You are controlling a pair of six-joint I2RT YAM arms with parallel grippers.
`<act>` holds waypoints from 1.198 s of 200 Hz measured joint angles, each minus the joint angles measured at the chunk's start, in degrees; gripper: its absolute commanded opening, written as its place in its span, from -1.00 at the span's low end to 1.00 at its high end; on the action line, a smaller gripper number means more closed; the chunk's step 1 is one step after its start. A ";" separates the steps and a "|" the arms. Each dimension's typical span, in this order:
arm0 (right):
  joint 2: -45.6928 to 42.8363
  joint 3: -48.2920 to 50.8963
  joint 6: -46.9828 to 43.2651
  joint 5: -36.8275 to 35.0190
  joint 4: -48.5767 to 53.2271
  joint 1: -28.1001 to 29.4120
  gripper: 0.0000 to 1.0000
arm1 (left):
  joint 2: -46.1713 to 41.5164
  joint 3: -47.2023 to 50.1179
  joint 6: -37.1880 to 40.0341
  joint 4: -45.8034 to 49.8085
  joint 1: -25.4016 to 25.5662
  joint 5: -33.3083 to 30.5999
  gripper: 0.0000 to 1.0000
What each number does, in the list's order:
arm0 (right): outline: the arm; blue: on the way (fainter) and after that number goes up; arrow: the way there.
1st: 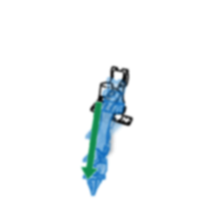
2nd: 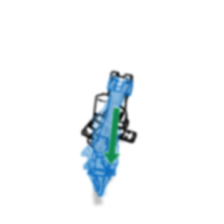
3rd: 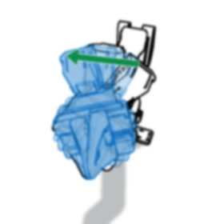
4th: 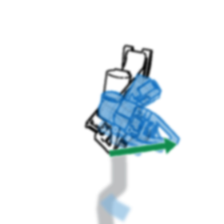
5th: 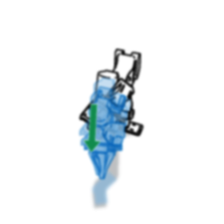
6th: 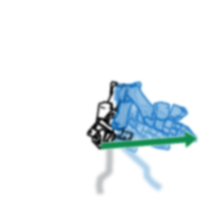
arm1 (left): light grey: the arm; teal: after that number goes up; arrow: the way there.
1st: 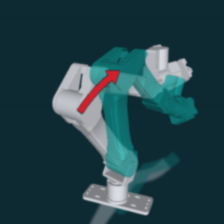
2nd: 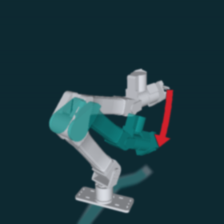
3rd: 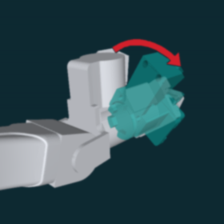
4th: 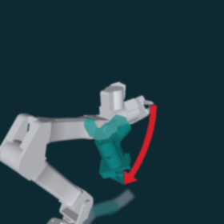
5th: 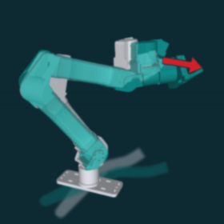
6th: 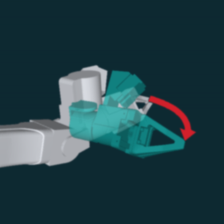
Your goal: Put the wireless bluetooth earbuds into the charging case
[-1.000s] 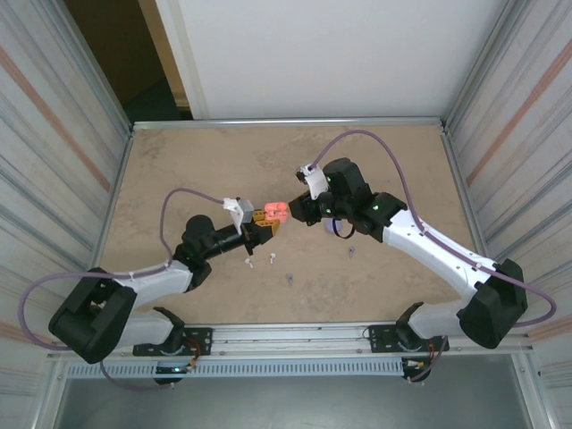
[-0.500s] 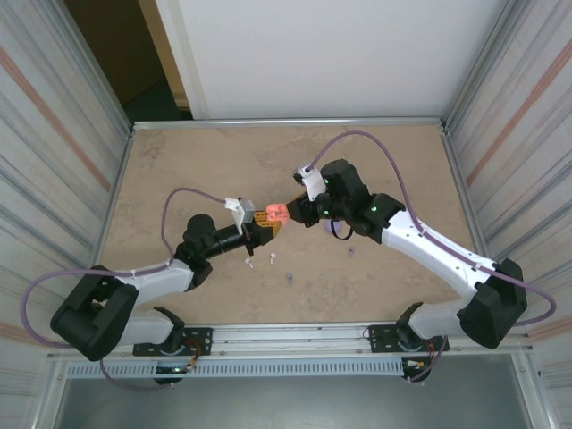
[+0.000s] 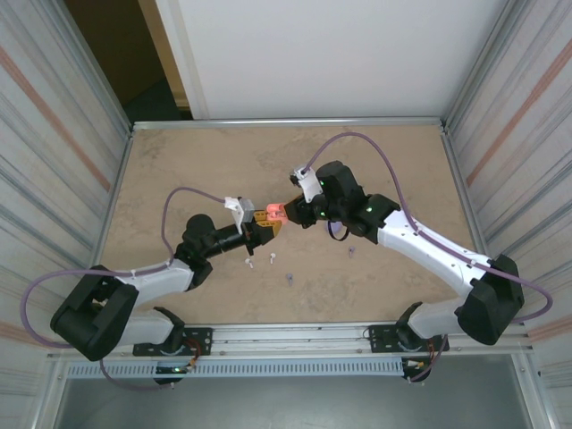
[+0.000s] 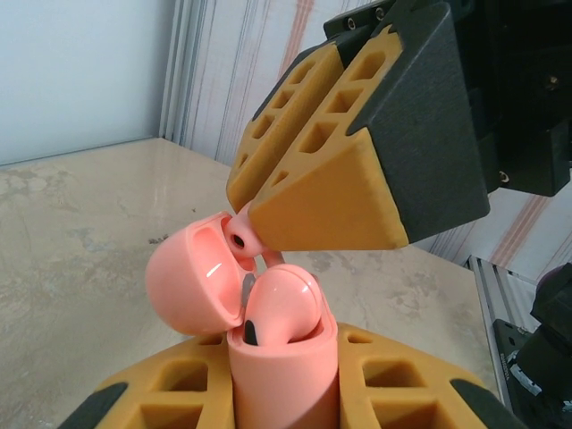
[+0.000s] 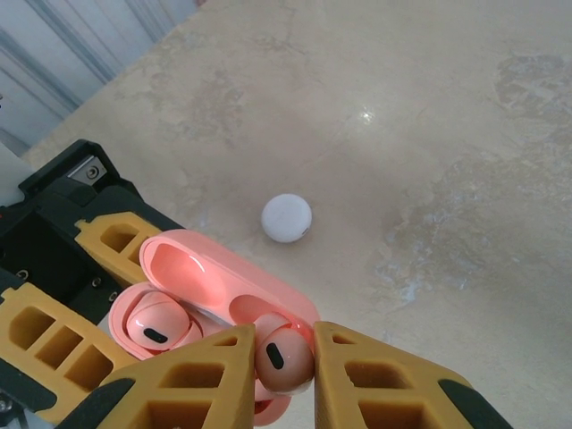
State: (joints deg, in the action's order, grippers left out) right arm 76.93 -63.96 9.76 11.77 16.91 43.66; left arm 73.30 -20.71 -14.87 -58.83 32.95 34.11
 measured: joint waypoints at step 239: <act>-9.25 2.40 7.89 17.05 -5.35 -11.37 0.13 | 1.92 -0.76 7.04 -10.47 1.25 -0.04 -1.00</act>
State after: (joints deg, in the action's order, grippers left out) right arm 67.68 -61.56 17.65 28.82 11.55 32.29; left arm 75.22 -21.47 -7.84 -69.30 34.20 34.06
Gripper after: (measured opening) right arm 0.553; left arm 0.227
